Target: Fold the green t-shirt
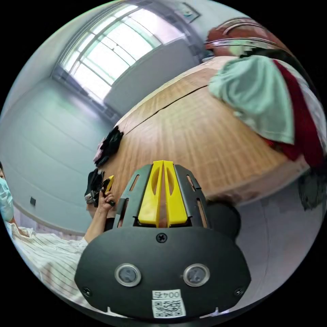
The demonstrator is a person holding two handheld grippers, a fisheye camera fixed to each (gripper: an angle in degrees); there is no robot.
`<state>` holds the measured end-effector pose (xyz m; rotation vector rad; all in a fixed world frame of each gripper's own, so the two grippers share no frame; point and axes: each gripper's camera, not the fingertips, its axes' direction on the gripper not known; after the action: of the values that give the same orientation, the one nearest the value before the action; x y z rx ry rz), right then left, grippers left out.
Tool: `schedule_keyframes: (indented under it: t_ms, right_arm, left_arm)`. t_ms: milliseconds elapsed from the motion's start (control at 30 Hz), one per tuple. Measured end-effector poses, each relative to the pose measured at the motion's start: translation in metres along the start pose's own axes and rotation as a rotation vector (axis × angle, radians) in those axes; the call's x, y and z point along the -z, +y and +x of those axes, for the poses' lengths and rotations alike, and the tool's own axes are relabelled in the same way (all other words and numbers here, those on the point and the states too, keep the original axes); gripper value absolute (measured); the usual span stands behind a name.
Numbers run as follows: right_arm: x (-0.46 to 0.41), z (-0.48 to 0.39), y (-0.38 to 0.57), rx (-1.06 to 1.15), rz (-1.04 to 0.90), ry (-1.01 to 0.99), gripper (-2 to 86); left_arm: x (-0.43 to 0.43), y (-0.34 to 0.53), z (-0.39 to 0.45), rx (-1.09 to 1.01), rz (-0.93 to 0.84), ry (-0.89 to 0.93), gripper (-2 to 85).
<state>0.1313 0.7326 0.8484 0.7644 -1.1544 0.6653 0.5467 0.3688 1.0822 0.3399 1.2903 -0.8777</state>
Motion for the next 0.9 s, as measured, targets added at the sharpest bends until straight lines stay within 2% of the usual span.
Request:
schedule_keyframes:
  t_ms: [67, 267, 500, 767, 900]
  right_arm:
    - [0.092, 0.063, 0.016, -0.094, 0.115, 0.042, 0.9]
    - [0.194, 0.156, 0.017, -0.193, 0.246, 0.076, 5.3]
    - [0.225, 0.226, -0.035, -0.275, 0.322, 0.067, 7.4]
    - [0.247, 0.273, -0.218, -0.176, 0.293, 0.297, 12.6]
    - [0.240, 0.282, -0.271, -0.209, 0.229, 0.342, 13.5]
  left_arm:
    - [-0.001, 0.019, 0.020, -0.022, -0.051, -0.046, 0.3]
    - [-0.021, 0.067, 0.094, -0.099, -0.233, -0.100, 0.3]
    - [-0.018, 0.108, 0.174, -0.168, -0.349, -0.086, 0.3]
    - [0.014, 0.137, 0.198, -0.066, -0.316, 0.061, 0.4]
    - [0.041, 0.143, 0.199, 0.006, -0.287, 0.147, 0.2]
